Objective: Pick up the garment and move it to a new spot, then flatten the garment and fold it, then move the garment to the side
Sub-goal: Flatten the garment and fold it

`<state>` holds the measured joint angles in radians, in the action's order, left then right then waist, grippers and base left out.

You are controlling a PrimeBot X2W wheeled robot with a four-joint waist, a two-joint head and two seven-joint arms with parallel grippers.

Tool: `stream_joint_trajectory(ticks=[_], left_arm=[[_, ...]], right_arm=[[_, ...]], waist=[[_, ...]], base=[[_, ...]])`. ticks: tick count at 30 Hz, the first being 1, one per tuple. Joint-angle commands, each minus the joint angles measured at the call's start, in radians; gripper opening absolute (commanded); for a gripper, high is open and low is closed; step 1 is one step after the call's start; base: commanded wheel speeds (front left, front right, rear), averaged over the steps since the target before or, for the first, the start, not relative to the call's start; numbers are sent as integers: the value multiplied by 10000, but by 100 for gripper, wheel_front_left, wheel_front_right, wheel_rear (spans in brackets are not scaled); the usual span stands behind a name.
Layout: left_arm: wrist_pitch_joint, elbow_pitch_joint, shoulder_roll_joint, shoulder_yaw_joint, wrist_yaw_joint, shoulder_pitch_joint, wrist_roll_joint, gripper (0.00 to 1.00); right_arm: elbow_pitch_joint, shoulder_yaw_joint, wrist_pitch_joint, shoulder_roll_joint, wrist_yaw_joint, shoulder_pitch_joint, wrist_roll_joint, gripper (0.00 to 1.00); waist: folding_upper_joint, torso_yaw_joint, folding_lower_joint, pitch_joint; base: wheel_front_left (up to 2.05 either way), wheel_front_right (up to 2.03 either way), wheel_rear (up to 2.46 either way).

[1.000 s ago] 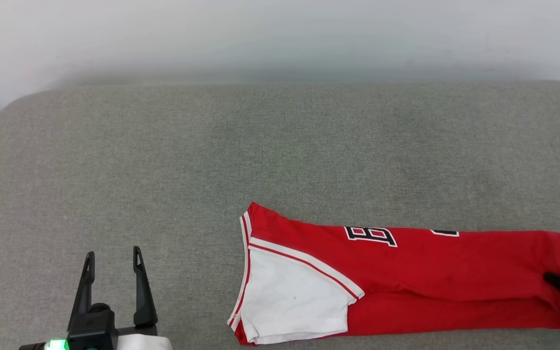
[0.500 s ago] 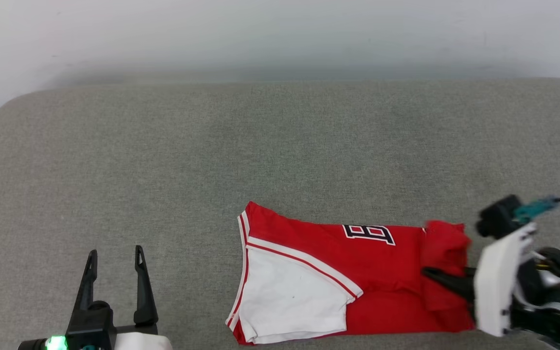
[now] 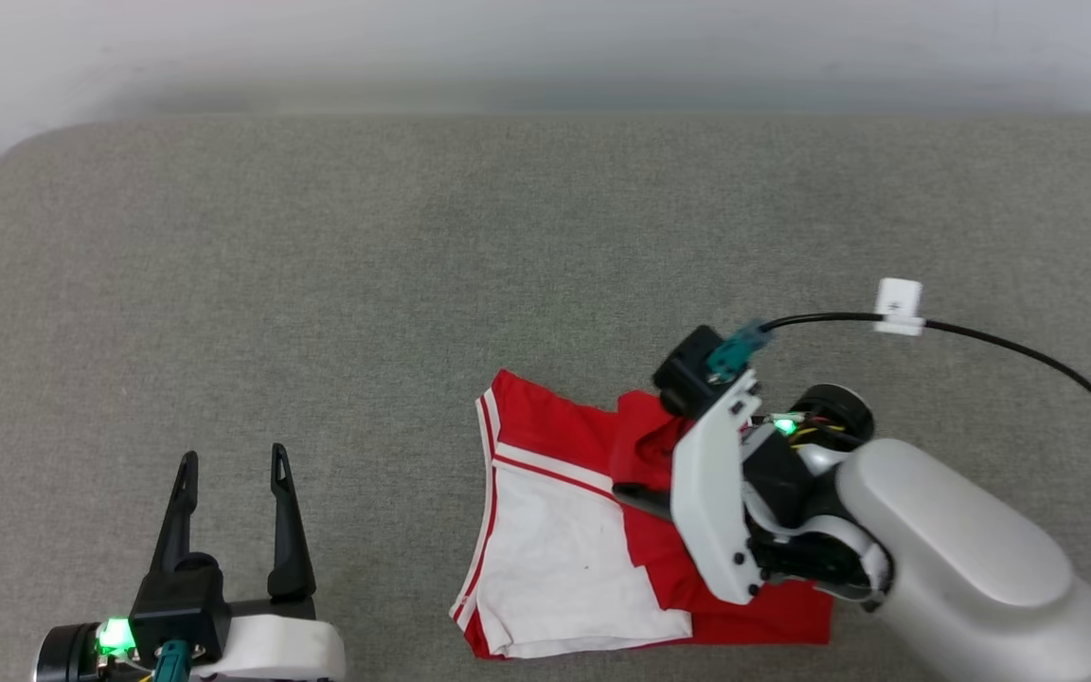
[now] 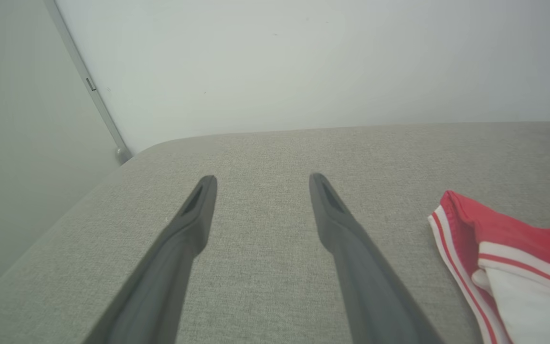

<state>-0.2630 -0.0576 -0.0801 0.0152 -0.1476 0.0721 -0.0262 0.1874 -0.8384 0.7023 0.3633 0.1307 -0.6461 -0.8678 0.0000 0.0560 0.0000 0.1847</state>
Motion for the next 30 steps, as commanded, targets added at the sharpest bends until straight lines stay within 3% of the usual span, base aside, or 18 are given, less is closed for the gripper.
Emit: stream_joint_trajectory(ticks=[1,8,12,13,15,19,23,30], left_arm=[[-22,37,59,-10,55,-174,51,100],[-22,78,162,-29,122,-399,-13,100],[-22,112,201,-47,154,-408,-12,100],[-22,117,210,-69,143,-407,-11,100],[-22,146,228,-103,155,-379,-14,100],[-22,167,242,-226,184,-170,17,100],[-22,138,254,-296,166,-35,73,100],[-22,79,267,-303,153,213,97,100]], right_arm=[[454,-389,-89,-273,0,-399,190,0],[2391,-1682,-774,-1040,0,-1049,577,0],[3016,-2299,-1148,-1127,-2,-1141,509,0],[3082,-2402,-1342,-1112,-5,-1209,540,22],[3034,-2579,-1861,-1002,-8,-1460,701,100],[2345,-2785,-2932,-681,-3,-1801,592,100],[1618,-2336,-4466,-116,-3,-2030,848,100],[1818,471,-7917,164,-3,-1300,2729,100]], waist=[[0,110,0,142],[0,265,0,501],[0,265,0,581],[0,247,0,585],[0,202,0,552],[0,43,0,311],[0,-140,0,27],[0,-331,0,-432]], base=[[0,0,0],[0,0,0],[0,0,0],[0,0,0],[0,0,0],[0,0,0],[0,0,0],[0,0,0]])
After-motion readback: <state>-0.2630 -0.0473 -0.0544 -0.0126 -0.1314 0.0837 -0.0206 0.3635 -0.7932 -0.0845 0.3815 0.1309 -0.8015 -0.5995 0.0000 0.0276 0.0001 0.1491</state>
